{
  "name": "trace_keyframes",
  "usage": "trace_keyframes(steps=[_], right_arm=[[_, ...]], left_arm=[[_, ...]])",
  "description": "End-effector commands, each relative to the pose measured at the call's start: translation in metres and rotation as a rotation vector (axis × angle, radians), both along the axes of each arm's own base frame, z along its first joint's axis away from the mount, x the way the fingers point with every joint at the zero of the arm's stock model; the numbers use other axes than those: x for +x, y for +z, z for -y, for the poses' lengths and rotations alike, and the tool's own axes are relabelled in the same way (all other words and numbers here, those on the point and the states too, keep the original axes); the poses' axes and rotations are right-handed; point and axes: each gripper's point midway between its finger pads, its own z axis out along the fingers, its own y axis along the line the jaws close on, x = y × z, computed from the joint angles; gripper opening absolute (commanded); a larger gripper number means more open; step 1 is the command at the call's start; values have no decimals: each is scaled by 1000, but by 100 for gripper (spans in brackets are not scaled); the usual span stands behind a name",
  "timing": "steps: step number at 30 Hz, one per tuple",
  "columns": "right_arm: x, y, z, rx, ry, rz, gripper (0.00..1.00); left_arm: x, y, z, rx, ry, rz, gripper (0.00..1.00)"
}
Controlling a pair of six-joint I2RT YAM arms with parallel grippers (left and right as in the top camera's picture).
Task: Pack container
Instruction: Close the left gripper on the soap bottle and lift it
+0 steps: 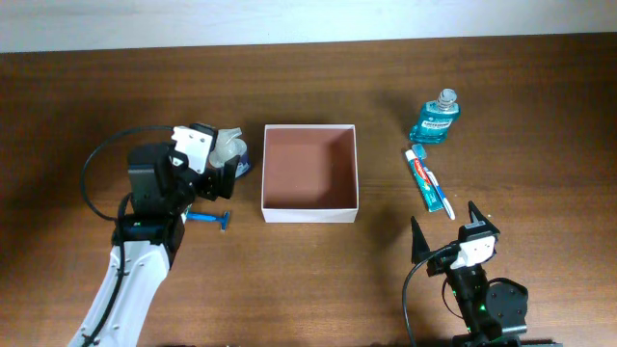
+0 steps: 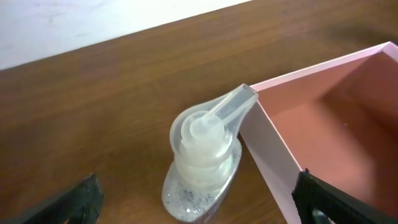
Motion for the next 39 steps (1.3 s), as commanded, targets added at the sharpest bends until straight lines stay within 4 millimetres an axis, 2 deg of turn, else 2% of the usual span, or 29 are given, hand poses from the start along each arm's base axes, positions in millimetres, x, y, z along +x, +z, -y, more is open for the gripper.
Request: trace_keyframes(steps=[1,7,11,22,32,39], right_arm=[[0,-2,1,1,-3,-4,99],[0,-2,1,0,-3,-4,99],[0,-2,1,1,-3,-4,99],[0,-2,1,0,-3,-4,99],[0,-2,1,0,-3,-4,99],[0,-2,1,0,-3,-4,98]], left_arm=[[7,-15,3,56,-57,-1,99],[19,-40,15,72,-152,3,98],[26,-49,15,71,-152,9,99],[21,-56,17,47,-152,-34,99],[6,-75,15,35,-143,-142,99],[6,-80,4,46,-66,-172,99]])
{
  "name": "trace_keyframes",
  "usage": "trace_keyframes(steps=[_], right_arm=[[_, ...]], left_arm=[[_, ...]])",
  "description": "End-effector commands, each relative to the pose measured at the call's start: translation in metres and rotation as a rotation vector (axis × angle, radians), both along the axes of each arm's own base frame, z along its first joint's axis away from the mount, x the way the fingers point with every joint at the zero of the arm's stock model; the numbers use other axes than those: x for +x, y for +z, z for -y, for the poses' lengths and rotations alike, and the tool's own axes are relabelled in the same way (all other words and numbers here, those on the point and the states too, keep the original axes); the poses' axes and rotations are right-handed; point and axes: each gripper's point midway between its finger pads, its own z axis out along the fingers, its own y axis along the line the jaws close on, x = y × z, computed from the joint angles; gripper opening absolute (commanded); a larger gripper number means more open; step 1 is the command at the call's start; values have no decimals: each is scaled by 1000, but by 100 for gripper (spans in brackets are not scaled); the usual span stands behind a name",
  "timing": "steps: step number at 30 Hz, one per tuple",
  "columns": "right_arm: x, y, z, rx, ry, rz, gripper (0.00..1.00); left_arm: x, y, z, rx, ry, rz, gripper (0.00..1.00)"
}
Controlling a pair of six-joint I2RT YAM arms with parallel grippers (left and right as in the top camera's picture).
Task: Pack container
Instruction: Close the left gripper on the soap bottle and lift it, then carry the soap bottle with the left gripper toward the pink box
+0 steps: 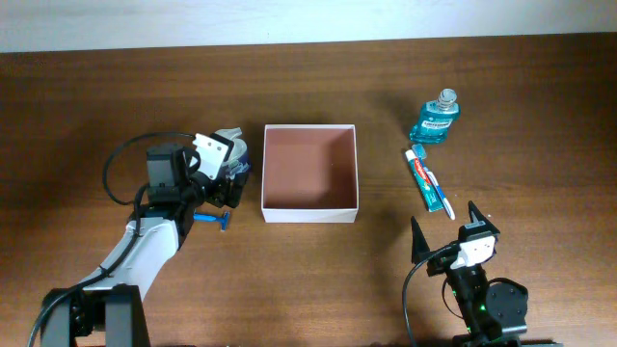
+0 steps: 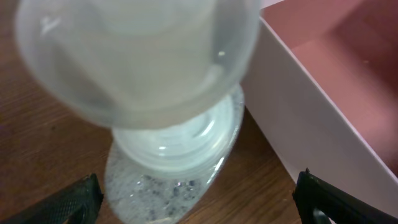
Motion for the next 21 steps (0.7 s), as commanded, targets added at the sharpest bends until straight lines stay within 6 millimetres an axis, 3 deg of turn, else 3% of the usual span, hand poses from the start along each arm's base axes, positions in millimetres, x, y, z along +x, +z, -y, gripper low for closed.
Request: trace_keyframes(steps=[1,9,17,20,21], right_arm=[[0,-2,1,0,-3,-3,98],[0,-2,1,0,-3,-3,98],[0,-2,1,0,-3,-3,99],[0,-2,1,0,-3,-4,99],[0,-2,1,0,-3,-4,98]], left_arm=[[3,-2,-5,7,40,-11,99],[9,-20,-18,17,74,-29,99],[16,-11,-29,-19,93,10,97],[17,-11,-29,-19,94,14,89],[18,-10,-29,-19,94,18,79]])
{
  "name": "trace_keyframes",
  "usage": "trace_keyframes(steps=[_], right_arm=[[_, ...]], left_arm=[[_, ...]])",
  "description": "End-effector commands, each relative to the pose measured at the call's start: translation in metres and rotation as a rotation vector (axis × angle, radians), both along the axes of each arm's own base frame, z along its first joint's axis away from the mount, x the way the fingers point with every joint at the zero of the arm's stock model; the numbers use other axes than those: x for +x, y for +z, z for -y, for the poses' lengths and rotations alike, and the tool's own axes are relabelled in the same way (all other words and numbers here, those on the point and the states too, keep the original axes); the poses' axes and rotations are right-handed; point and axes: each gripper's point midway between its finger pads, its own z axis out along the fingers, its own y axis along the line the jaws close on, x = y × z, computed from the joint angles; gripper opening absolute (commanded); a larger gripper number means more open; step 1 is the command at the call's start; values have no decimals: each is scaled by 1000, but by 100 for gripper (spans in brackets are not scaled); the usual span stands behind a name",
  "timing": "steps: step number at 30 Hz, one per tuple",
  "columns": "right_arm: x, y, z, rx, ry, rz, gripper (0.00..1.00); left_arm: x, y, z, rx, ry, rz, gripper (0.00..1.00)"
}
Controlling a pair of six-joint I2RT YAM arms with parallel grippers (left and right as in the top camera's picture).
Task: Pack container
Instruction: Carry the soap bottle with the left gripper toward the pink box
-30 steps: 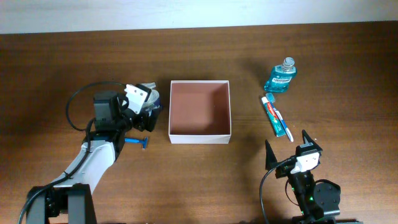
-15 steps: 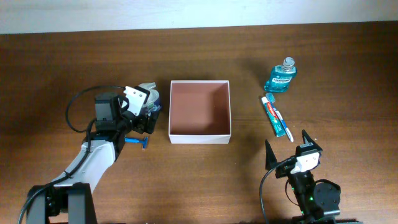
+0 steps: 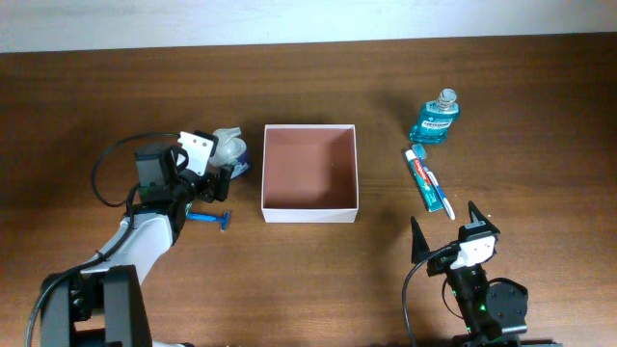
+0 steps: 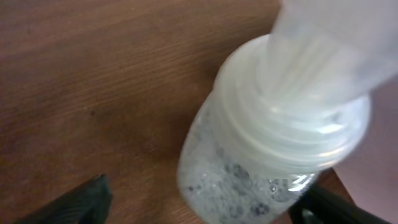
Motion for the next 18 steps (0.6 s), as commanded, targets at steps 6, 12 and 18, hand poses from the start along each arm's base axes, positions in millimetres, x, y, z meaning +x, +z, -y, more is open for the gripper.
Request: trace_keyframes(steps=[6,12,18], right_arm=[[0,-2,1,0,-3,-4,99],[0,-2,1,0,-3,-4,98],[0,-2,1,0,-3,-4,99]], left_arm=[[2,4,5,-35,-21,13,55],[2,3,5,-36,-23,11,29],[7,13,4,-53,-6,43,29]])
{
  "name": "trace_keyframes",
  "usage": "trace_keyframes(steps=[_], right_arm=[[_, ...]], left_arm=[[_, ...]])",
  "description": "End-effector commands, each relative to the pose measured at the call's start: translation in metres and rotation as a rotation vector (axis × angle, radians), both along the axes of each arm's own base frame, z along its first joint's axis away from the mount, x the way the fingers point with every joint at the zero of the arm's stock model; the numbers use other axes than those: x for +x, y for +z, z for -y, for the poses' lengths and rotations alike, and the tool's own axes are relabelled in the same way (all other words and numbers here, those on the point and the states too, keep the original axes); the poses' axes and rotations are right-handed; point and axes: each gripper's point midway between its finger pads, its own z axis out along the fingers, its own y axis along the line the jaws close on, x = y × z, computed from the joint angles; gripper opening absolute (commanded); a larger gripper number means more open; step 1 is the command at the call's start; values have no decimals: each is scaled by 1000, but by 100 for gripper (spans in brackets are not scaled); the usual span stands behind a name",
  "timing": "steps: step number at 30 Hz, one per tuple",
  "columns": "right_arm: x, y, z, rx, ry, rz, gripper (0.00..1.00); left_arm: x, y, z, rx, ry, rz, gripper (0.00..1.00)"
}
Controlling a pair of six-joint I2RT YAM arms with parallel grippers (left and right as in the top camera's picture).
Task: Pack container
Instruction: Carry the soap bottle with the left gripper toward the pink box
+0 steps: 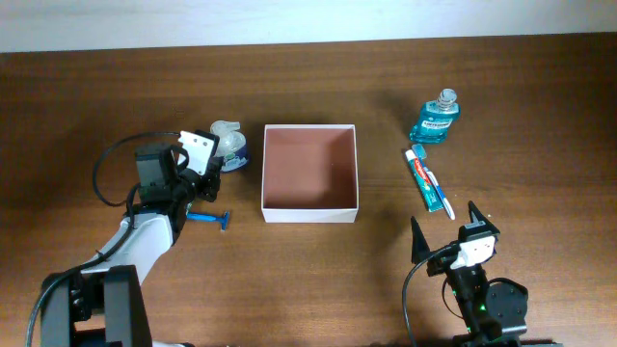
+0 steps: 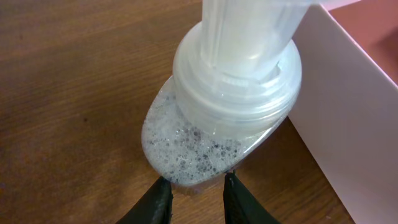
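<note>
A clear pump bottle of foamy soap [image 2: 205, 137] stands on the wooden table just left of the pink open box [image 1: 263, 183], whose white wall [image 2: 336, 124] fills the right of the left wrist view. My left gripper [image 2: 194, 199] is shut on the near side of the bottle's base, one fingertip [image 2: 158, 199] on each side. From overhead the bottle [image 1: 229, 149] shows at the left gripper [image 1: 214, 166]. My right gripper [image 1: 446, 231] rests open near the front edge, holding nothing.
A blue razor [image 1: 210, 218] lies just in front of the left arm. Right of the box lie a toothpaste tube [image 1: 428, 180] and a blue mouthwash bottle [image 1: 436, 118]. The box interior holds nothing.
The left gripper's jaws, wide apart beside the soap bottle before, have closed onto the bottle's base. The bottle now stands a little farther back. The right arm has not moved.
The left gripper was open above the soap bottle beside the box. Then it was lower, close around the pump head, then lower still with its jaws wide at the bottle's body. Now the jaws grip the bottle's base. The right arm stayed still.
</note>
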Motion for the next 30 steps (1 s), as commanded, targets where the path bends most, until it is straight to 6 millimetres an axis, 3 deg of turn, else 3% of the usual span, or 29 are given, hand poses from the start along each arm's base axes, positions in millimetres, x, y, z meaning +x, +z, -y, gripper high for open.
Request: trace_keyframes(steps=[1,2,5,7,9,18,25,30], right_arm=[[0,-2,1,1,-3,-4,99],[0,-2,1,1,-3,-4,99],[0,-2,1,1,-3,-4,98],[0,-2,1,1,-3,-4,99],[0,-2,1,1,-3,-4,99],[0,-2,1,1,-3,-4,99],[0,-2,1,1,-3,-4,99],[0,-2,1,1,-3,-4,99]], left_arm=[[8,16,0,-47,23,45,32],[9,24,0,-64,36,64,42],[10,46,0,-73,41,118,59],[9,61,5,-88,15,152,87],[7,68,12,-111,-21,169,97],[19,58,15,-122,-45,195,99],[29,72,30,-156,-144,305,99],[32,62,31,-160,-148,296,99]])
